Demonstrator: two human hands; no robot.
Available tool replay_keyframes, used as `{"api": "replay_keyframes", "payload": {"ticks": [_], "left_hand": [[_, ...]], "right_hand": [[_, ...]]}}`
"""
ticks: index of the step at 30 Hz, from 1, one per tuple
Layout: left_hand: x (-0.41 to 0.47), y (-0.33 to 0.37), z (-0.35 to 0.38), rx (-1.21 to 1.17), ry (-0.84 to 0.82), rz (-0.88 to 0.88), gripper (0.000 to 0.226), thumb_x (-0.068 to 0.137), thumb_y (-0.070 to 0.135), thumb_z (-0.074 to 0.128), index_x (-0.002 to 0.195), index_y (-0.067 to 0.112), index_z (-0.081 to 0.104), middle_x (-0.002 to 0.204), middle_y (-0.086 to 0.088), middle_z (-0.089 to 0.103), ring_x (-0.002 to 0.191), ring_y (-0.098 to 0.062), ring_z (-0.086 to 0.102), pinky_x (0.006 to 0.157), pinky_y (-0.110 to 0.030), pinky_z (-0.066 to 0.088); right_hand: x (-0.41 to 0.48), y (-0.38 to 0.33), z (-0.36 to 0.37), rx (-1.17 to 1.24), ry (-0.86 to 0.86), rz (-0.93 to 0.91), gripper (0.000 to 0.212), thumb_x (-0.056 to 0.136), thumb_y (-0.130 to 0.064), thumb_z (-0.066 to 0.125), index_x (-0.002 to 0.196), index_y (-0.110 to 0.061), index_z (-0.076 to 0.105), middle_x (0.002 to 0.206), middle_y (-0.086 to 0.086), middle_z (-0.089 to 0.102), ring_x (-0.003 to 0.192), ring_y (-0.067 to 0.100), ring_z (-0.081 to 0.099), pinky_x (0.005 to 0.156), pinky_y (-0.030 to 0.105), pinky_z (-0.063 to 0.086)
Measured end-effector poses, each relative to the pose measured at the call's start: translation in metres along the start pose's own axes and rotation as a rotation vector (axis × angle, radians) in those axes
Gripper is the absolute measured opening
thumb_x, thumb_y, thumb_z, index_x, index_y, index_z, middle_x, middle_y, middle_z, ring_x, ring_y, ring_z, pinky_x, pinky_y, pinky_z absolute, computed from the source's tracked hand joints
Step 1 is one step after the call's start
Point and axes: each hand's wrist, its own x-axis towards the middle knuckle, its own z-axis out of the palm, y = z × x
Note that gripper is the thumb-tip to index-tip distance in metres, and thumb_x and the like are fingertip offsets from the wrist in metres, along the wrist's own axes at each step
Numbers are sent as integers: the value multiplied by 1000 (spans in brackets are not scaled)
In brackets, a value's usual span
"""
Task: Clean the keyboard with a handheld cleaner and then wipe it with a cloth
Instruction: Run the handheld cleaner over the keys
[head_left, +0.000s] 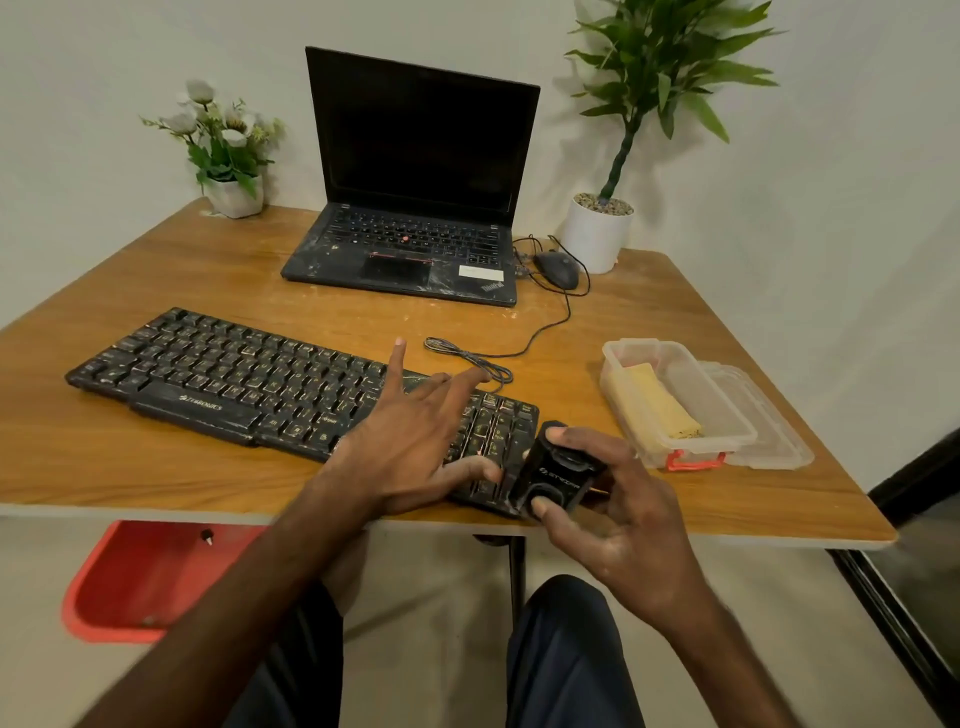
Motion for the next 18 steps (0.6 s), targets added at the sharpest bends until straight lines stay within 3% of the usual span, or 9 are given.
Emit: {"api": "replay_keyframes", "payload": {"ticks": [6,11,15,18], "left_hand": [[14,11,5,37,7,-77,116,73,89,-17,156,13,8,154,-9,45,146,-20,37,116,-65,-14],[9,0,-4,-27,-21,-52,118,69,95,-10,157,18,3,158,-8,39,149,-18,31,117,-62,-16],[-6,-21,-12,-49,-155,-45,129,60,104,8,157,22,-12,167,-8,13,155,-23,6,117,-60,-20],[-5,-30,-13,-3,-199,16,140,55,106,29,156,20,-16,167,-7,12,155,-23,9,114,-63,-21]], "right_hand": [[12,0,4,-53,49,-22,66,80,0,77,132,-30,50,128,-30,52,115,5,60,87,25,56],[26,11,-9,-77,71,105,65,82,-5,77,129,-39,49,120,-28,54,108,8,62,81,34,59],[16,0,-2,71,1,76,67,80,-3,78,127,-42,51,122,-20,55,110,14,62,82,32,59],[17,0,1,-20,-12,1,66,80,-3,78,129,-37,50,125,-25,55,112,9,61,85,24,56]]}}
